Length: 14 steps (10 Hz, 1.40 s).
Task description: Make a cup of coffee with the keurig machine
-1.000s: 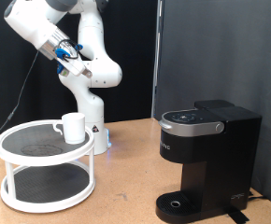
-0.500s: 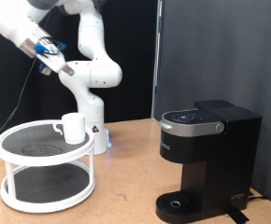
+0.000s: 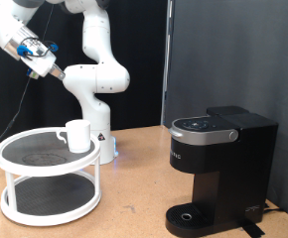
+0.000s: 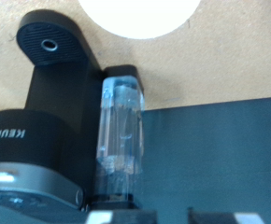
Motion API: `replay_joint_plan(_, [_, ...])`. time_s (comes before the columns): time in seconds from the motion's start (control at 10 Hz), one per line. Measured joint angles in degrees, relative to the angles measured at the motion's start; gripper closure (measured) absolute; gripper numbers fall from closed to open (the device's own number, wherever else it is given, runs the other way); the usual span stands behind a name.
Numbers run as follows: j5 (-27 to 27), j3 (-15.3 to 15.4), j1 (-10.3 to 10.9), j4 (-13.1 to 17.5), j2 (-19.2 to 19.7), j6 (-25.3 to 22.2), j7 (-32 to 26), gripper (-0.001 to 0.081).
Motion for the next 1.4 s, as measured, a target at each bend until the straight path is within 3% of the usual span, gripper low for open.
replay_joint_plan(0.5, [-1.4,-0.8,-0.4,-2.4,3.3,7.0,-4.4,0.0783])
replay_joint_plan(0.7, [-0.5,-1.5,-0.7,-5.1,3.3,12.1,-6.3,0.0418])
replay_joint_plan(0.8, [-0.4,-1.9,-0.7,-6.3,3.4,13.6,-6.8,0.0418])
replay_joint_plan(1.0, [-0.4,-2.5,-0.7,-8.6,3.5,15.9,-8.1,0.0135])
replay_joint_plan(1.4, [-0.4,-2.6,-0.7,-13.3,3.8,22.1,-9.8,0.0073])
